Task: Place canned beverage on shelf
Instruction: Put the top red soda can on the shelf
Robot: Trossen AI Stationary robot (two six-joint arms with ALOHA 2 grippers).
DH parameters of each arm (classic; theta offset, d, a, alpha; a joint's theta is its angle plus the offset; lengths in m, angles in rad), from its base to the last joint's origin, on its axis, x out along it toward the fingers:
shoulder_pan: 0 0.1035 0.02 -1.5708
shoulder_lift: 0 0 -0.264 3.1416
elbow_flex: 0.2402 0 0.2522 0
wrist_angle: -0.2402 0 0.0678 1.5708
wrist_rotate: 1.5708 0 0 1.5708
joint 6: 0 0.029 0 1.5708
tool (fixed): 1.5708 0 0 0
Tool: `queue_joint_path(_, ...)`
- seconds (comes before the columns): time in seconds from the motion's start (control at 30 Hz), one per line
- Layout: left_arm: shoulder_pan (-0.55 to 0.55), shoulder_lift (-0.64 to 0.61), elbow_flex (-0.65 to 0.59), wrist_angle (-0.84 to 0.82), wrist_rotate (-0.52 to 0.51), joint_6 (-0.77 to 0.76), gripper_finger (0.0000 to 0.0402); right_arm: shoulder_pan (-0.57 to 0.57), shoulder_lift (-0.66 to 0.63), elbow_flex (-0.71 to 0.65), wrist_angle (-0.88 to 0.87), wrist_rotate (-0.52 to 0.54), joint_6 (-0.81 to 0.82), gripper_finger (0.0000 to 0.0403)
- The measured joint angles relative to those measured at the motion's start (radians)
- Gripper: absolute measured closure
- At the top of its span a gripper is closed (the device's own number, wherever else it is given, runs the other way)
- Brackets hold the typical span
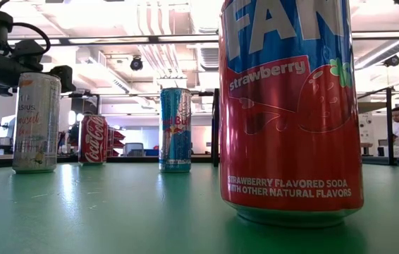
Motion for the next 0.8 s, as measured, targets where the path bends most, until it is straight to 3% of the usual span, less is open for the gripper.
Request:
queue_joint_path(0.33,0.0,0.0,0.0,0.0,0.0,0.0,0.0108,-0.07,0.006,0.0,0.072,-0.008,-0.041,0.0092)
queue_joint_path(0.8,0.0,0.0,0.0,0.0,0.0,0.0,0.0108,-0.084,0.006,-0.001,0.081,-0.004,-0.056,0.0089)
